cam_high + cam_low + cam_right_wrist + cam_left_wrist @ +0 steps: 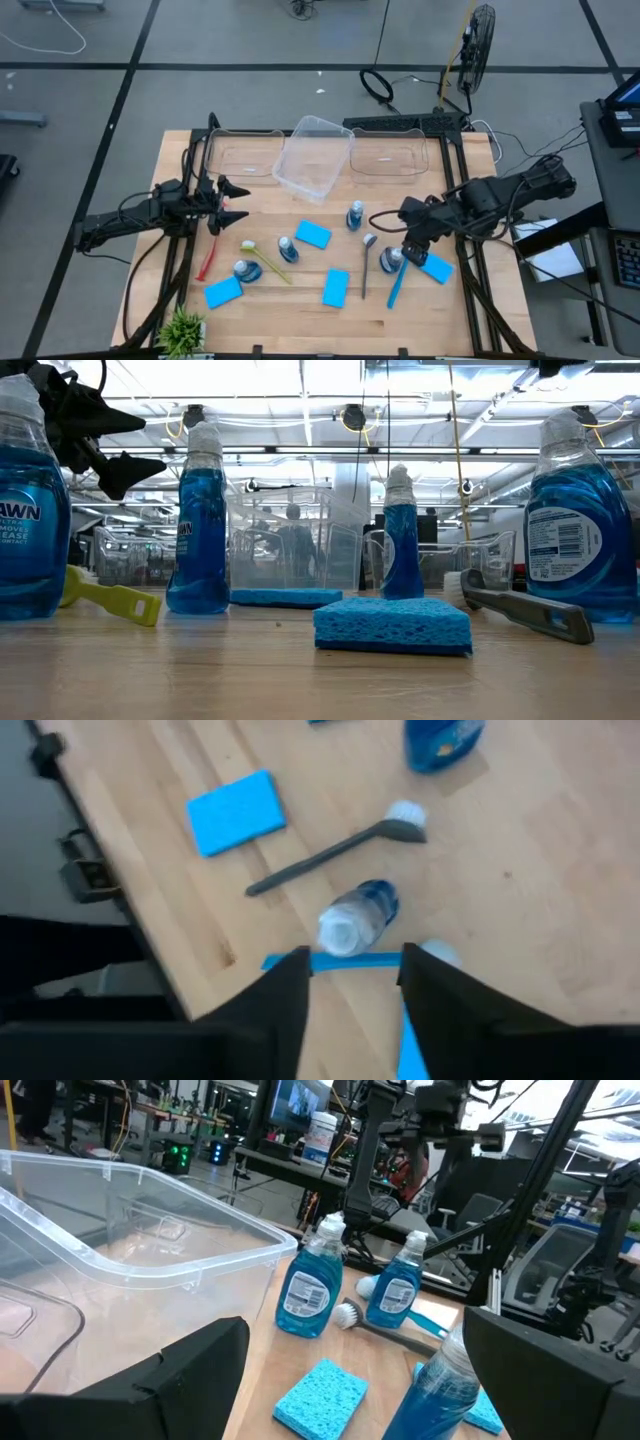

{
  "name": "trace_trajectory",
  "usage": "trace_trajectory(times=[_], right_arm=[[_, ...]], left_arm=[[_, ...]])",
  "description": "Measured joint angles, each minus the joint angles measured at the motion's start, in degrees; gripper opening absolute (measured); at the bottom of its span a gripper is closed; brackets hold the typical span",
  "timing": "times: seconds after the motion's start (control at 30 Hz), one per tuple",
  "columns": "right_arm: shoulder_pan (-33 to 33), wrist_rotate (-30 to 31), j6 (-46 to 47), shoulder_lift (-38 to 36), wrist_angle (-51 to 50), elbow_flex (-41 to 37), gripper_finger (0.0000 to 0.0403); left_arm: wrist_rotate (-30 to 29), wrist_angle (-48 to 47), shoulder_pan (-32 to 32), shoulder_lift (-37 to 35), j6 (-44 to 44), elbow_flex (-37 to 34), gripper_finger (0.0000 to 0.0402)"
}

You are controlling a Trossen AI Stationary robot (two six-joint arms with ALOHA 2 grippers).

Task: Pick & Place Kitchen Sink Supplies
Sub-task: Put the blue dish soap into the right transparent bin

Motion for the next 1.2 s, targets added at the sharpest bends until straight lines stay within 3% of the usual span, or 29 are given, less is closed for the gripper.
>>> trace_trajectory(times=[0.27,0.47,1.2], right_arm=[[0.0,-0.1,5.5,0.0,2.1,-6.0,0.0265],[-0.1,0.0,5.5,0.0,2.9,-8.5,0.0306],[-0.1,1.4,8.4,3.1,8.6,-8.9,0.0297]], left_arm=[[0.0,0.0,0.0,0.0,0.0,0.0,0.0365],[0.0,0.0,0.0,0.0,0.0,0.0,0.0365],[0.0,0.0,0.0,0.0,-0.6,0.0,0.0365]])
